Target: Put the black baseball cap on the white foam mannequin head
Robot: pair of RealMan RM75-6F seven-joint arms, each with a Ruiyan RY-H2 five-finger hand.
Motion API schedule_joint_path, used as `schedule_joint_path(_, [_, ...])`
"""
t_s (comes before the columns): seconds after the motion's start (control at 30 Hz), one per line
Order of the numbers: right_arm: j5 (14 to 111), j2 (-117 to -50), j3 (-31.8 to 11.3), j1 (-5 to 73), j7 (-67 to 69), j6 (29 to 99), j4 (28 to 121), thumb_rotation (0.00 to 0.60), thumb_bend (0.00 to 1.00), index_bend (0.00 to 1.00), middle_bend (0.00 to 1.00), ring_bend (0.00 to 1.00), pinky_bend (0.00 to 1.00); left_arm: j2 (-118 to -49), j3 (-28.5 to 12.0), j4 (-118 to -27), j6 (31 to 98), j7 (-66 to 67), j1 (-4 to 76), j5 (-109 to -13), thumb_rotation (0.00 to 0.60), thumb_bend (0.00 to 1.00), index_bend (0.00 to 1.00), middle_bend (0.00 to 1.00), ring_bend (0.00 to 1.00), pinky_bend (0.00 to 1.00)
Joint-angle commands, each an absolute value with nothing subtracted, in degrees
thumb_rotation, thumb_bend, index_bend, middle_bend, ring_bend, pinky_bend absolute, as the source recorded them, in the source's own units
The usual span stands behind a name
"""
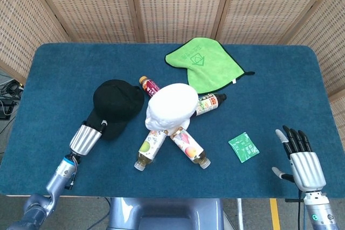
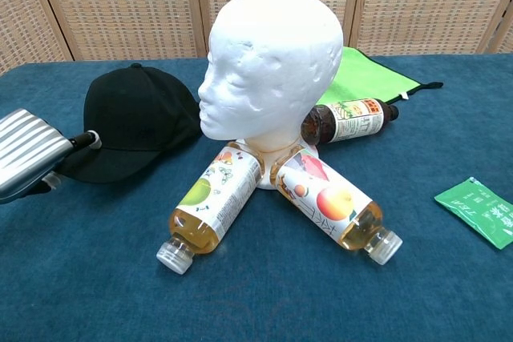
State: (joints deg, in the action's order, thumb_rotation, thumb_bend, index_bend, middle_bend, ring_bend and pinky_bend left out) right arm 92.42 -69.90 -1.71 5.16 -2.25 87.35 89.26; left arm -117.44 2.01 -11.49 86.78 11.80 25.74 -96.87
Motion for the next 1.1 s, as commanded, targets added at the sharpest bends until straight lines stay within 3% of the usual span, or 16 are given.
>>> schedule_joint_path(0.03, [92.46, -69.81, -1.72, 5.13, -2.07, 87.42, 89.3, 0.6, 0.06, 0.08, 0.0, 0.0, 0.0, -116.72, 2.45, -11.33, 87.7, 12.09, 25.93, -97.15, 0.6, 0.66, 0.78, 0.94, 0.92, 0.82])
schedule_joint_path(0.27, [92.33, -69.65, -1.82, 5.04, -1.74, 87.63, 89.35, 0.6, 0.06, 0.08, 0.0, 0.0, 0.0, -113.14, 3.55, -10.73, 91.16, 14.18, 28.08, -98.34, 0.6, 0.68, 0.78, 0.94, 0.92, 0.82])
schedule_joint_path(0.73, [92.99, -69.65, -2.0, 4.77, -0.9, 88.94, 89.39, 0.6, 0.06, 0.08, 0.0, 0.0, 0.0, -101.61, 5.14, -15.99, 99.93, 19.83, 33.34, -100.97, 0.6, 0.62, 0.78, 0.94, 0.92, 0.81])
schedule_joint_path(1.1, [93.24, -69.58, -2.13, 4.65, -0.44, 89.52, 89.46, 0.6, 0.06, 0.08, 0.0, 0.0, 0.0, -92.54, 1.5, -26.87, 103.03, 23.1, 38.53, -99.73, 0.6, 0.62, 0.78, 0.94, 0.92, 0.81])
